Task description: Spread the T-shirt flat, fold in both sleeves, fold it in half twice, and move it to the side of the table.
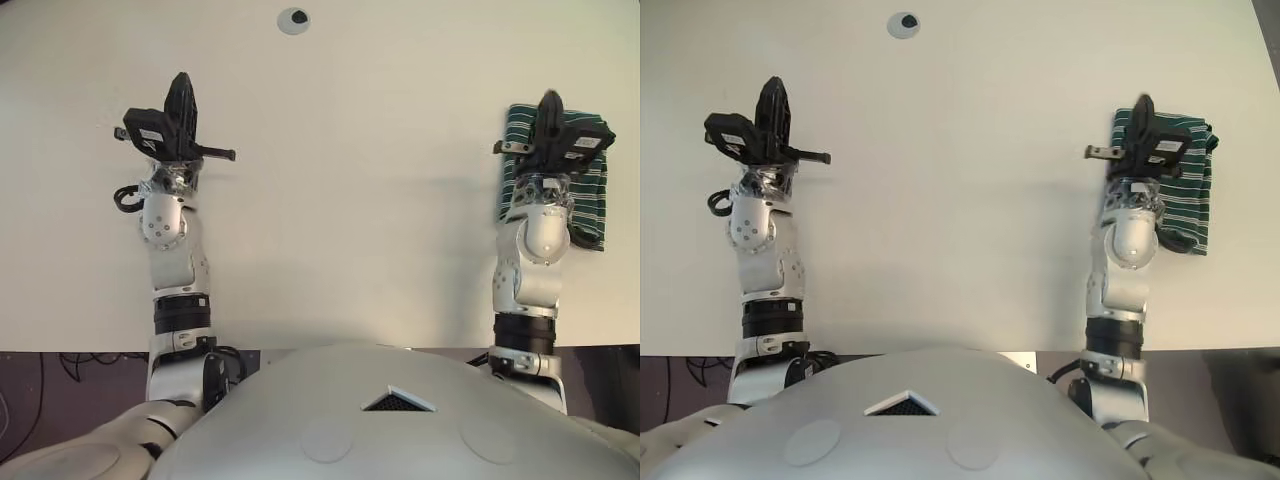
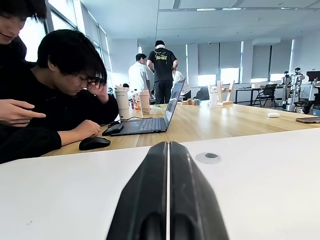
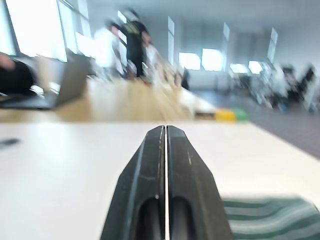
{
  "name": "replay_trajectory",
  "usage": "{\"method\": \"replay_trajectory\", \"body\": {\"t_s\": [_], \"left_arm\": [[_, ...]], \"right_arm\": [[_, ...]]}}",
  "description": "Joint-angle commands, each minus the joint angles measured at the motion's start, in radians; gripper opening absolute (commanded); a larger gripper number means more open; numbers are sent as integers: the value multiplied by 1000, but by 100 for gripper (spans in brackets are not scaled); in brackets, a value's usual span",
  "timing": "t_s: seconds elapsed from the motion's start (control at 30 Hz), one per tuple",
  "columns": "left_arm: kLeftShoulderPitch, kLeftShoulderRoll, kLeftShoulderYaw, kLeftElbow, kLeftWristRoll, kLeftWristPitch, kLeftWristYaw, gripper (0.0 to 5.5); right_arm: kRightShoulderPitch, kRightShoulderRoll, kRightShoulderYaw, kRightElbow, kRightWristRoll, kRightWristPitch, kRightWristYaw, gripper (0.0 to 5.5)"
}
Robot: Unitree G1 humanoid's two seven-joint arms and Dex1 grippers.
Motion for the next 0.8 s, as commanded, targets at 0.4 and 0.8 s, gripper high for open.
{"method": "replay_trajectory", "body": {"t_s": [0.4,0.8], "left_arm": [[128,20,-81,-128,75,144,31,0],[168,26,-90,-238,61,227,22,0]], "right_arm": [[111,-36,26,-119,-74,-34,103,4],[171,-29,-5,-212,-99,73,101,4]]}}
